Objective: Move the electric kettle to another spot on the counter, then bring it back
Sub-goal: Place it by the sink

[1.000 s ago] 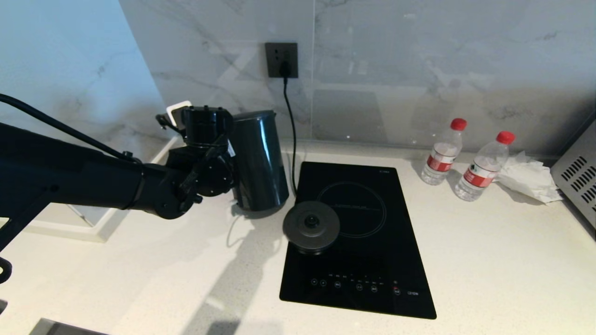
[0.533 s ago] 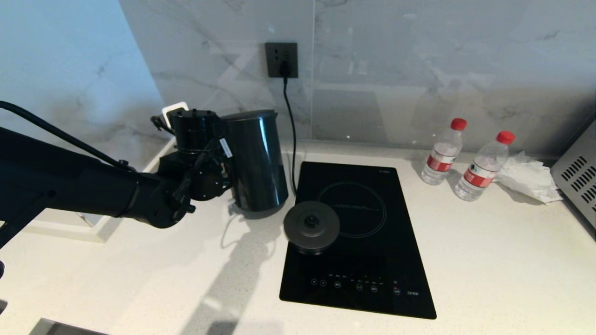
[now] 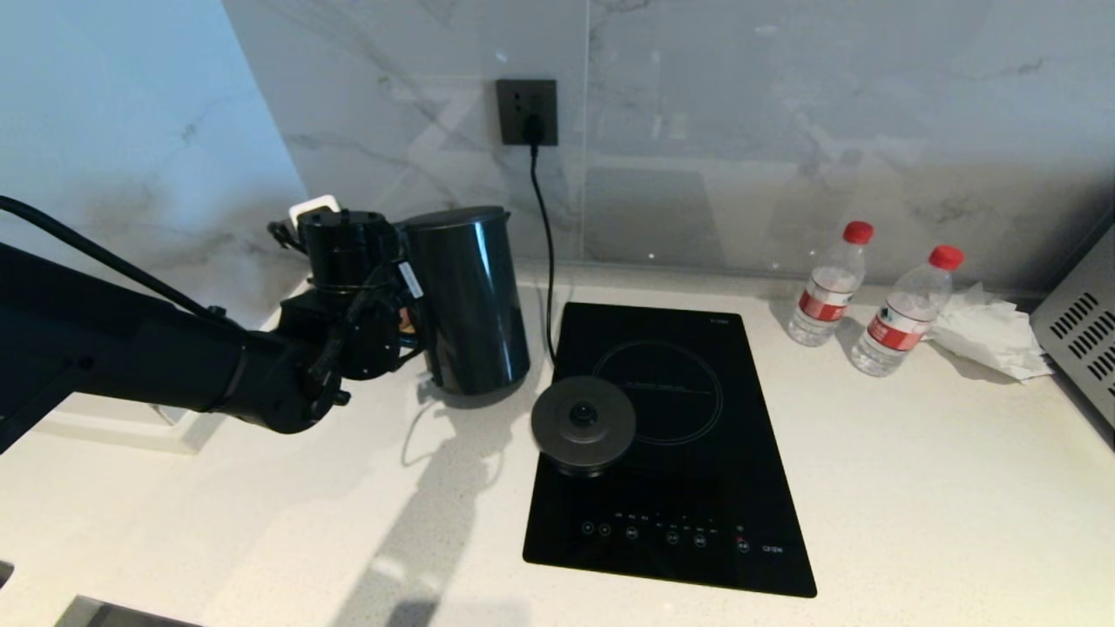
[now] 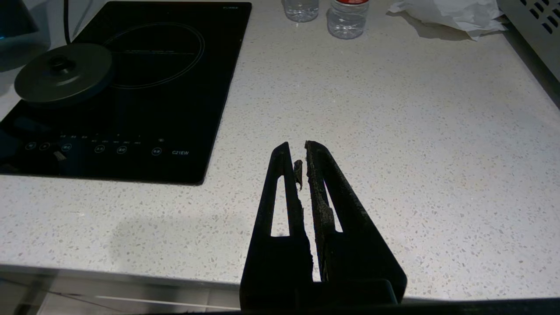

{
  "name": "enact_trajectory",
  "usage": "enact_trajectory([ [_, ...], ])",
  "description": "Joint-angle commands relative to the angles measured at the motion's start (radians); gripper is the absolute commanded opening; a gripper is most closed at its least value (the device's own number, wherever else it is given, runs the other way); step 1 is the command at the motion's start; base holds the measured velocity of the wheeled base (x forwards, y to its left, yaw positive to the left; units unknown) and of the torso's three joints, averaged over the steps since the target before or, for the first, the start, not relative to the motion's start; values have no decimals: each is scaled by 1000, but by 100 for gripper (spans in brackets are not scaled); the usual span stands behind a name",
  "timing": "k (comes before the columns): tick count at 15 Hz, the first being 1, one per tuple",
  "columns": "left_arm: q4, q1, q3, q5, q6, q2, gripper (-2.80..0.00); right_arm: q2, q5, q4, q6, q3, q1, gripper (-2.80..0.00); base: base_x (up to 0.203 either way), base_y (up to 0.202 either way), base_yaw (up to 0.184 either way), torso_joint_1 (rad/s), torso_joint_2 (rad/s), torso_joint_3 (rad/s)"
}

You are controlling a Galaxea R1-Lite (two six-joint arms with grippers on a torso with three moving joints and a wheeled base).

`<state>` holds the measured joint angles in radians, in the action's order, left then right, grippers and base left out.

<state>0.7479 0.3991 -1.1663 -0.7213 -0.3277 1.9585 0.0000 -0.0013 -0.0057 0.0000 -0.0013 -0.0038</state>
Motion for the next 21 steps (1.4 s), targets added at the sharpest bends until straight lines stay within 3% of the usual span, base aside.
enact_trajectory([
  [1,49,-3,24,16,-1,-1,-280,0,0,0,0,1,1,-280,0,0,0,0,0,0],
  [8,243,-28,135,56,71,13,-280,0,0,0,0,0,1,-280,0,0,0,0,0,0],
  [21,418,-104,223,57,76,65,-280,0,0,0,0,0,-1,-280,0,0,0,0,0,0],
])
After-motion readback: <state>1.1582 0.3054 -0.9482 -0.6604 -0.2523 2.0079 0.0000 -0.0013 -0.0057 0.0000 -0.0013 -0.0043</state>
